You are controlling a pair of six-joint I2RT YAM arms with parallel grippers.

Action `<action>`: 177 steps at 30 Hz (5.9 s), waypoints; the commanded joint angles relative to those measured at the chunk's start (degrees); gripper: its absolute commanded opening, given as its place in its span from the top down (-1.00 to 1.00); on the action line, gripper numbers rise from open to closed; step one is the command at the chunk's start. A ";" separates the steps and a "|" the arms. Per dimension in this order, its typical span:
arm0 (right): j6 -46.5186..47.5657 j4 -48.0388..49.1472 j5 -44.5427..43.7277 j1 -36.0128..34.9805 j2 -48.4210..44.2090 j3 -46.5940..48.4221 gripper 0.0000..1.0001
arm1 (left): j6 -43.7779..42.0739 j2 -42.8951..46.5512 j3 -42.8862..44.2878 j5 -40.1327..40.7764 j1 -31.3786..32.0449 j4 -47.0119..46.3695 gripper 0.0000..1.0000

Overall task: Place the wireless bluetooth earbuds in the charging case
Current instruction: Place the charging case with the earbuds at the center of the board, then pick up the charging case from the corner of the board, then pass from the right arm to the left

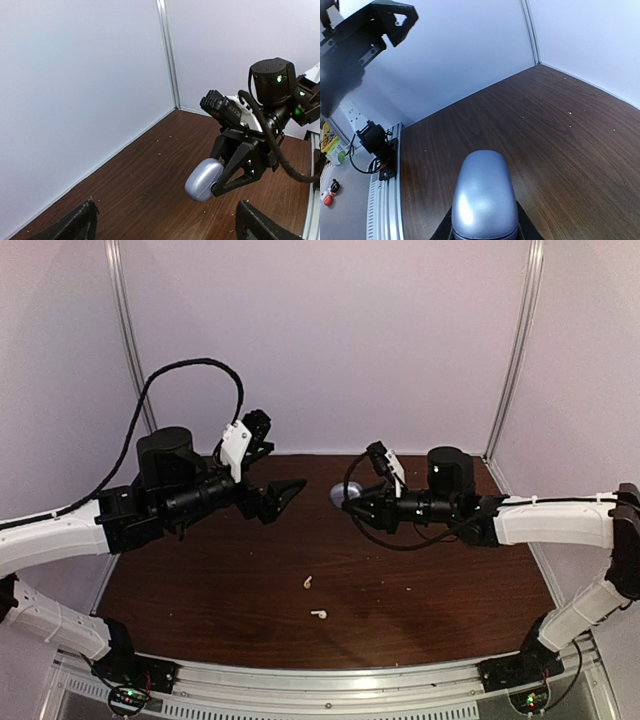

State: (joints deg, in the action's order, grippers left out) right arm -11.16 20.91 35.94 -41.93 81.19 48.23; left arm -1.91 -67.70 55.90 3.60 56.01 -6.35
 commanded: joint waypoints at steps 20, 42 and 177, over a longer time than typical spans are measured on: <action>-7.36 -16.23 -6.36 4.99 46.50 41.87 0.92 | 20.13 3.76 -5.25 10.90 -4.07 3.64 -0.95; -6.22 -24.35 -9.42 10.02 52.83 50.04 0.04 | 19.09 6.99 -9.10 13.15 -4.07 4.44 -0.95; 35.50 -6.71 -64.87 -30.23 -10.14 -0.15 0.00 | 34.67 -23.03 8.03 -39.35 -3.39 -14.17 -0.05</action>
State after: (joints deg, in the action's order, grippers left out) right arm 23.62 12.71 -28.16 -71.68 70.48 46.00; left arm 32.40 -89.69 61.82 -34.00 51.92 -16.82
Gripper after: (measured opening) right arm 0.508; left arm 0.537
